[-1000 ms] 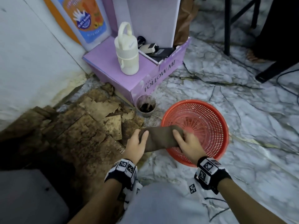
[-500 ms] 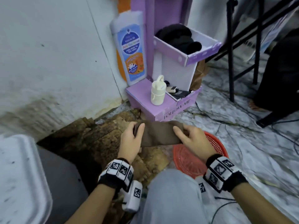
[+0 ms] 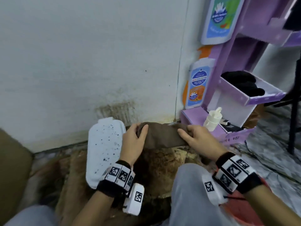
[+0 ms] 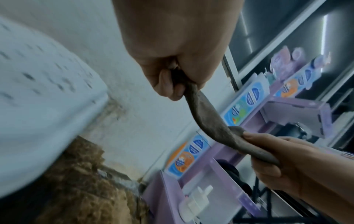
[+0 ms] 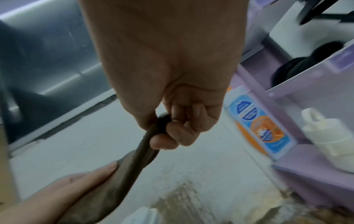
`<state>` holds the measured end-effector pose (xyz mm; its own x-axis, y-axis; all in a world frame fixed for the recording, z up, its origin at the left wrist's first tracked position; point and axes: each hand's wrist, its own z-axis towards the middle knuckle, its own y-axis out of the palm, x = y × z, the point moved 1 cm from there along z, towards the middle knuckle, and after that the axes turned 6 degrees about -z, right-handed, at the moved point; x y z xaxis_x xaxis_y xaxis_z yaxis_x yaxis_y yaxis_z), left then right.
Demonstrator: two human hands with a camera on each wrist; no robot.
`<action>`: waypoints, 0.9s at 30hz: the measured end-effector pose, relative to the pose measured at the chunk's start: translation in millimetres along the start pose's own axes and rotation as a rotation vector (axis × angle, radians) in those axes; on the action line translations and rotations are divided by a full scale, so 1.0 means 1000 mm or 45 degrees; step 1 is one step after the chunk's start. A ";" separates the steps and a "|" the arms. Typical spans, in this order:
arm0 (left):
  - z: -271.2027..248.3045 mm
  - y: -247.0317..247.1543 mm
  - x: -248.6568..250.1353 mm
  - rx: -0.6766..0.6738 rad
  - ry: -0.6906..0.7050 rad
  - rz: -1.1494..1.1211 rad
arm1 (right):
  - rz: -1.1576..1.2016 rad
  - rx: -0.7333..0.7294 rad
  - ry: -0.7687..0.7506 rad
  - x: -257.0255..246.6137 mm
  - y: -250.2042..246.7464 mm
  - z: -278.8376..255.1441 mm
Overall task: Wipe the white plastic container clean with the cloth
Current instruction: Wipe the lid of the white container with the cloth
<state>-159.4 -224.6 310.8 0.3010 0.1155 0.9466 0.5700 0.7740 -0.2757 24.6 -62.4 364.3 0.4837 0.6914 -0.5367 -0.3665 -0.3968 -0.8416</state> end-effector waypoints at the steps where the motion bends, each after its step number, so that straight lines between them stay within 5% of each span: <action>1: -0.004 -0.018 -0.001 0.047 -0.014 0.004 | 0.003 -0.035 -0.027 -0.017 0.005 0.003; 5: -0.020 -0.079 -0.012 0.188 -0.059 0.091 | 0.089 -0.169 -0.088 -0.077 0.032 0.007; 11: -0.026 -0.126 -0.044 0.214 -0.072 0.340 | 0.118 -0.291 0.011 -0.104 0.097 0.006; 17: -0.011 -0.143 -0.072 0.074 -0.014 0.662 | 0.250 -0.272 0.151 -0.112 0.150 -0.015; 27: 0.034 -0.134 -0.079 -0.362 0.356 1.043 | 0.275 -0.284 0.342 -0.127 0.213 -0.063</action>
<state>-285.4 -316.7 279.1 0.8483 0.3776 0.3712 0.2519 0.3289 -0.9101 -64.4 -272.8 248.7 0.6154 0.4073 -0.6748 -0.3155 -0.6572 -0.6845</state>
